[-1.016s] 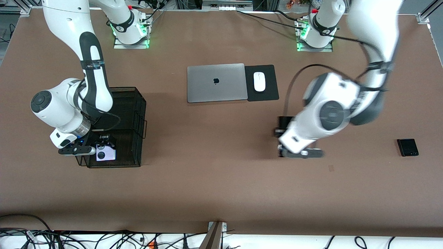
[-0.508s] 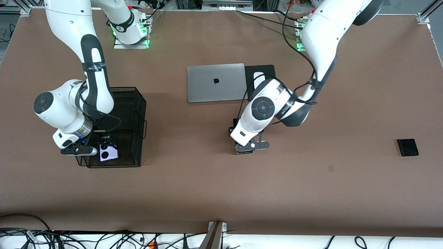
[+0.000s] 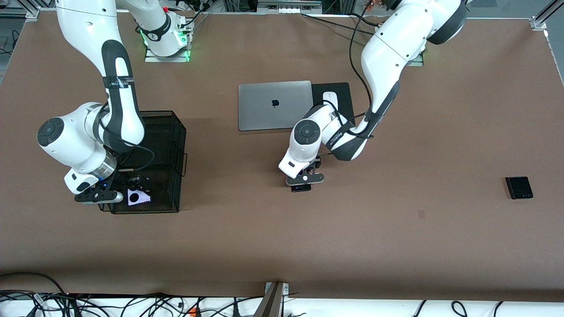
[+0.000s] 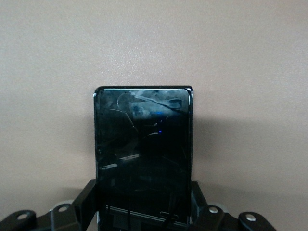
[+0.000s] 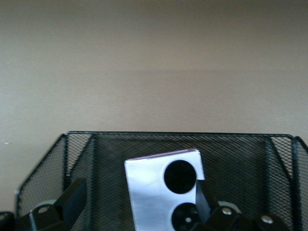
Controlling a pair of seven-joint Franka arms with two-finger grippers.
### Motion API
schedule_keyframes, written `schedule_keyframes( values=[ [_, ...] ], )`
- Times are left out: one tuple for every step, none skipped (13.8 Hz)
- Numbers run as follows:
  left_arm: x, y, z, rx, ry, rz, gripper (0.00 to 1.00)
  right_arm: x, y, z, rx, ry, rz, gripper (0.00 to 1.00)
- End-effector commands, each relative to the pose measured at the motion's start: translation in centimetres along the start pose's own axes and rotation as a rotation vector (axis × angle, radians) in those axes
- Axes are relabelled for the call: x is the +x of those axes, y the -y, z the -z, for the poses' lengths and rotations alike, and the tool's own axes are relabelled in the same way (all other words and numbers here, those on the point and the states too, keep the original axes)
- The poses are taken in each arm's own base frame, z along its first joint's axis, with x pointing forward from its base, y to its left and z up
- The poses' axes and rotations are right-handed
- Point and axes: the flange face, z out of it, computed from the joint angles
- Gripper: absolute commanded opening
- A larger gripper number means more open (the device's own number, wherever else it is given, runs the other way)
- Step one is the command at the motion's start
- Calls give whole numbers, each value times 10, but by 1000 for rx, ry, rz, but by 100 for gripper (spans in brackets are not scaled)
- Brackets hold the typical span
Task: Place phones with both arms
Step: 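Set the black phone by the laptop while the right gripper leaves the basket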
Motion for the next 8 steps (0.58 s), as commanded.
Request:
schedule_keyframes(
  values=[
    [5, 2, 6, 14, -26, 9, 100, 15, 13, 19, 6, 23, -15, 100],
    [8, 5, 10, 16, -25, 12, 100, 21, 19, 25, -5, 44, -21, 100],
    [11, 7, 26, 28, -27, 16, 100, 27, 25, 32, -15, 63, -22, 100],
    [15, 10, 44, 50, -24, 16, 100, 32, 32, 38, -24, 78, -29, 100],
    [20, 16, 71, 68, -24, 27, 100, 37, 37, 42, -35, 91, -37, 100],
    [27, 26, 98, 80, -21, 30, 100, 40, 43, 44, -50, 102, -53, 100],
    [32, 36, 124, 94, -12, 17, 100, 44, 56, 46, -57, 116, -74, 100],
    [39, 50, 148, 102, 8, -2, 100, 48, 79, 47, -65, 137, -93, 100]
  ],
)
